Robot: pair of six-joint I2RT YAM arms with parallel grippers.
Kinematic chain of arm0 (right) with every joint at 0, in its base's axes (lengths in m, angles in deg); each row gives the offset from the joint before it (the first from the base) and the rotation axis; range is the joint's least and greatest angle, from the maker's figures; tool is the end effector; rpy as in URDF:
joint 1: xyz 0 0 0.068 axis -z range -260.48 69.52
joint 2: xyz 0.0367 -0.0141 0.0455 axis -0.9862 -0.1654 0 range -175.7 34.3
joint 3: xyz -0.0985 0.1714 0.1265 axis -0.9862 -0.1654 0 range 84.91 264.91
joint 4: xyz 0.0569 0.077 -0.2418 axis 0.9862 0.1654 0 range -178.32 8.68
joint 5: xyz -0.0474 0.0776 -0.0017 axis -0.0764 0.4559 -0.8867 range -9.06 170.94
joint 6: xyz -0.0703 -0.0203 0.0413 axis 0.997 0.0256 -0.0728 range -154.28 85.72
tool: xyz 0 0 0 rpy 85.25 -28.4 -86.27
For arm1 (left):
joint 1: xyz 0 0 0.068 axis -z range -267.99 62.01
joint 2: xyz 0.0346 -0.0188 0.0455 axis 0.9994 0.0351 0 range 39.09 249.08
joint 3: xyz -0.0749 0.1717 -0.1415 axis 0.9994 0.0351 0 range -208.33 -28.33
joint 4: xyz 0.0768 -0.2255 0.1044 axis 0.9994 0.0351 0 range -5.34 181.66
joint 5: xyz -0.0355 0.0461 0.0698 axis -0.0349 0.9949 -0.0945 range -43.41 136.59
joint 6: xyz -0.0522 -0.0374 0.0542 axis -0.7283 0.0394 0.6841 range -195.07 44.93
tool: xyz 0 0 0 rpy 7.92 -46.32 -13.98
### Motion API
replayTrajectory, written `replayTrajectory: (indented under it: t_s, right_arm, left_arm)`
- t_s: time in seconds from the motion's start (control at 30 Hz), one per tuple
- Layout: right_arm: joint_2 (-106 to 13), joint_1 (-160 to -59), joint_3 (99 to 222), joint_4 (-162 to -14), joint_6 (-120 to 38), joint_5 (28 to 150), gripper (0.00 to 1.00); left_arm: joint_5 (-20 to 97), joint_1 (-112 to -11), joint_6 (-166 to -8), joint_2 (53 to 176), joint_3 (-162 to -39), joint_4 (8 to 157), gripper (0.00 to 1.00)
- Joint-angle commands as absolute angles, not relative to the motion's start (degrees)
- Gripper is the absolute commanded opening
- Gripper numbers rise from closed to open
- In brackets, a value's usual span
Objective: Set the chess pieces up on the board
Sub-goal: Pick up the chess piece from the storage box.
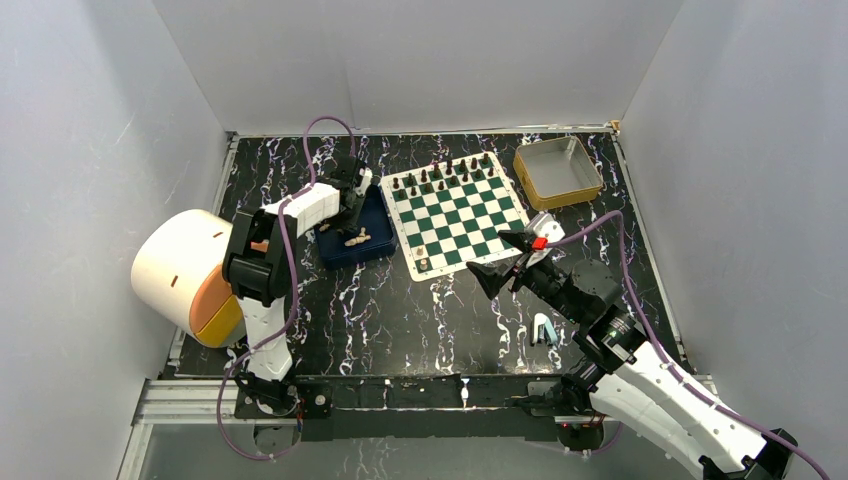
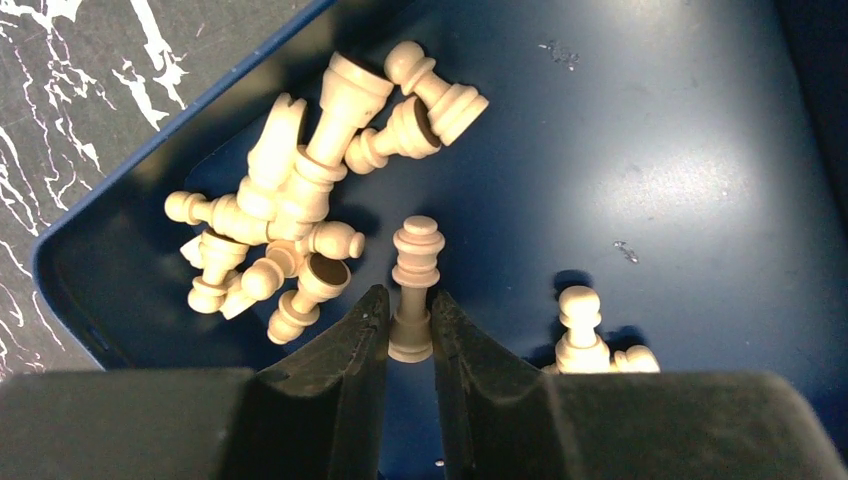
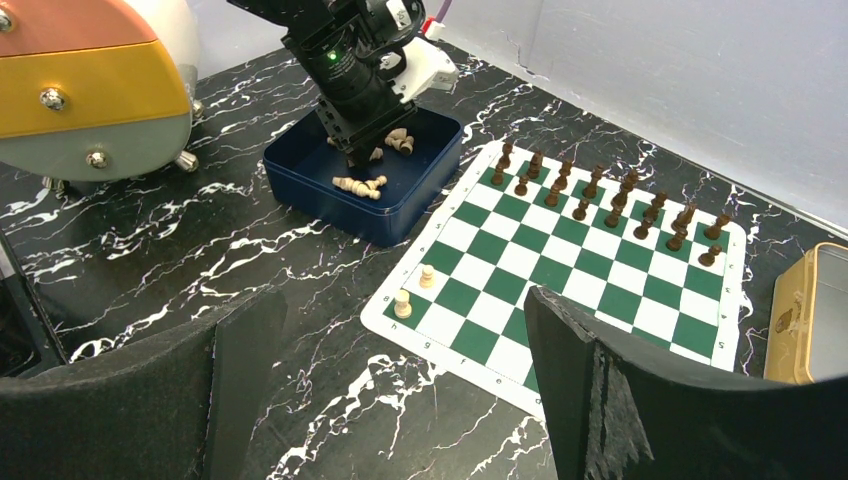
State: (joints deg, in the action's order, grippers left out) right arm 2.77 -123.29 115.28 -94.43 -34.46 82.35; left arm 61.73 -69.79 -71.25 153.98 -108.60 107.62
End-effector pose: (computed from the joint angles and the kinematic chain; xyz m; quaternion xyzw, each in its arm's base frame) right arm 0.1605 0.1512 0.2986 -0.2542 0.6263 0.2778 0.6826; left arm 0.4114 -0.1149 0.1057 0.1456 0.9414 0.0908 0.2904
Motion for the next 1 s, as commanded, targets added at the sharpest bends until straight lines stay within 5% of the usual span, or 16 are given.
replayTrajectory:
  t_s: [0.0, 0.7, 0.97]
  right_arm:
    - [3.89, -123.23, 116.55, -97.48, -34.37, 81.28, 0.99]
    - [-13.37, -123.25, 131.65, -81.93, -61.56, 65.47, 0.99]
    - [-27.37, -122.73, 141.77, -75.59, -65.69, 74.91, 0.99]
  left_arm:
    - [57.86, -70.16, -71.46, 153.93, -109.88, 110.57, 0.18]
    - [42.71, -70.07, -76.54, 135.15, -103.99, 103.41, 0.08]
    - [25.65, -70.06, -79.85, 121.65, -92.07, 87.87, 0.08]
